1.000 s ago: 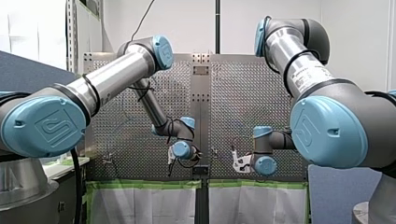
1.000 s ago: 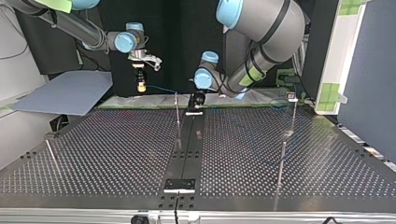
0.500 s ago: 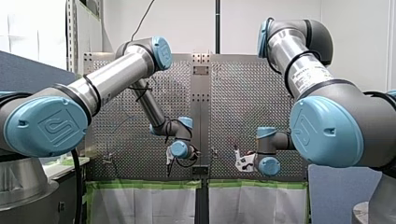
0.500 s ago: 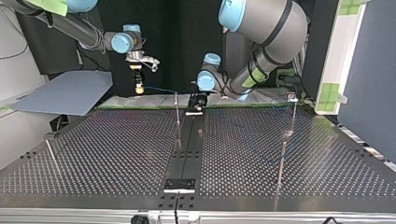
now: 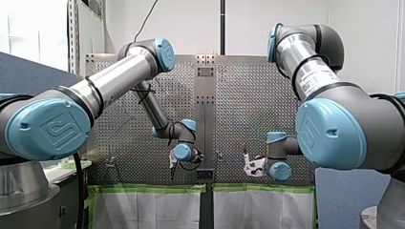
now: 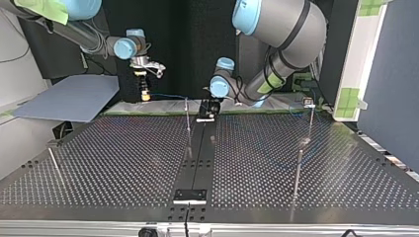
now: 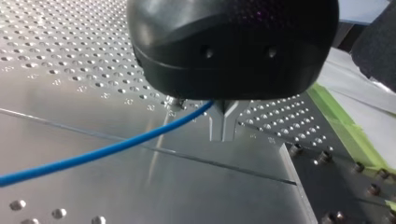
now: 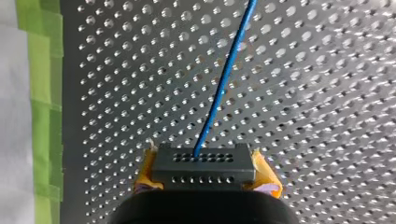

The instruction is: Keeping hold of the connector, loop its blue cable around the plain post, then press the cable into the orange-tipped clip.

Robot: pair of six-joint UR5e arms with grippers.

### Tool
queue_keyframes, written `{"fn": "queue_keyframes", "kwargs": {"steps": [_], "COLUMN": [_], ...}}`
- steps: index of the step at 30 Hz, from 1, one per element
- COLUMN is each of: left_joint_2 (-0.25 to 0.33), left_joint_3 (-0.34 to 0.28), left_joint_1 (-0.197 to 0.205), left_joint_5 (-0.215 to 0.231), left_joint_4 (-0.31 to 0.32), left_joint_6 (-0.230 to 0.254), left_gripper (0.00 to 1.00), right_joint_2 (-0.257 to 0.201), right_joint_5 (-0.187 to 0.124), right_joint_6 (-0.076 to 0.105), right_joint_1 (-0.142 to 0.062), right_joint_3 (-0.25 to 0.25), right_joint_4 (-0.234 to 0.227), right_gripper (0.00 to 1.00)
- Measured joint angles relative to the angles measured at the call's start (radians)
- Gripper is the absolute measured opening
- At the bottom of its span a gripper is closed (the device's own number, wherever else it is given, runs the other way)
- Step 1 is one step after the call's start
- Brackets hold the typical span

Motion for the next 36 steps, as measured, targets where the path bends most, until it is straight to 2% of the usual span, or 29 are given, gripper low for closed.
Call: {"fn": "queue_keyframes", "kwargs": {"steps": [5,9,19,31,36], "left_joint_2": [0.0,0.0,0.0,0.0,0.0], "left_joint_3": [0.0,0.0,0.0,0.0,0.0], "left_joint_1": [0.003,0.004,0.012,0.024,0.028], "left_joint_5": [-0.002,-0.003,-0.004,-0.003,-0.004], "left_joint_4": [0.0,0.0,0.0,0.0,0.001], "left_joint_6": [0.0,-0.001,-0.004,-0.001,0.0], "left_gripper": [0.0,0.0,0.0,0.0,0.0], "right_joint_2": [0.016,0.018,0.019,0.02,0.019], "right_joint_5": [-0.011,-0.024,-0.069,-0.08,-0.115], "right_joint_6": [-0.013,-0.017,-0.018,-0.023,-0.021], "right_joint_1": [-0.013,-0.019,-0.026,-0.027,-0.031], "right_joint_3": [-0.039,-0.056,-0.076,-0.094,-0.098], "right_joint_4": [0.039,0.05,0.044,0.051,0.035], "right_gripper": [0.0,0.0,0.0,0.0,0.0]}}
